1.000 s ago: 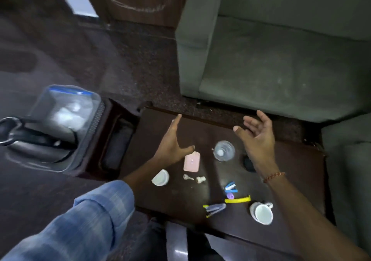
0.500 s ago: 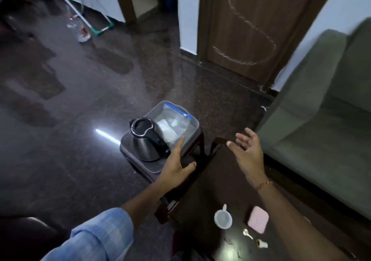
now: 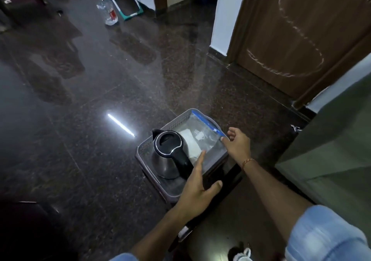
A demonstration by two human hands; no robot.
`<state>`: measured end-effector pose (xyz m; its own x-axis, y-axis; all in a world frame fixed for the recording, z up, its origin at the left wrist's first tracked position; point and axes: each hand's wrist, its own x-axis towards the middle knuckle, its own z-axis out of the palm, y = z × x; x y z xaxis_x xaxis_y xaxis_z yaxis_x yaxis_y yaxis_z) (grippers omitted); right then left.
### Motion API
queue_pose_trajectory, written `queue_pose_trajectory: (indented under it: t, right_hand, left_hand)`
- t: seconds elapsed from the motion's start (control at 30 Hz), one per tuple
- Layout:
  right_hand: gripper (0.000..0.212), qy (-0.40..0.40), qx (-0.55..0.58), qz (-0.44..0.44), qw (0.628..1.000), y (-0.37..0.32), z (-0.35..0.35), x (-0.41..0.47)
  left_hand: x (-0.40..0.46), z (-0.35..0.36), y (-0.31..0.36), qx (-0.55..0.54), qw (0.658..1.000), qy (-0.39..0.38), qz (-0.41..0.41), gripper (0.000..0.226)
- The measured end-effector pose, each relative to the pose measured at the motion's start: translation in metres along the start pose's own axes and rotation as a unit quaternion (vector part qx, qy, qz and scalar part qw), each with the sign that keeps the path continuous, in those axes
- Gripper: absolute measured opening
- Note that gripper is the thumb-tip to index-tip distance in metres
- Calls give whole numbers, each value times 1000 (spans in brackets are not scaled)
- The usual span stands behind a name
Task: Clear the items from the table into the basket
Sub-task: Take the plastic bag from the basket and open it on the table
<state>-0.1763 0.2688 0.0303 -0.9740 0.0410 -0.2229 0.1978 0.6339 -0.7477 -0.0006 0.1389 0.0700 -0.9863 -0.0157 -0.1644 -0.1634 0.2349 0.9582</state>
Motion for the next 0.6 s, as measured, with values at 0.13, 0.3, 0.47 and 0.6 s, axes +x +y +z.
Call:
queue_pose_trajectory:
  t: [0.13,0.3,0.47,0.6]
  right_hand:
    - [47,-47,-88,-30,995,2,18,38]
    - [40,-127,-219,-117,960,-2,50,71]
    - [37,-118,-369,-159,908,-10,78,82]
    - [22,-70,-359,-200,909,-17,70,72]
  left_hand:
    - [35,6,-6,-20,1000,9,-13,80]
    - [55,8,-19,-38,999,15,-21,73]
    - [57,12,-23,-75,997,32,-13,70]
    - [54,13,-22,-95,994,45,-26,67]
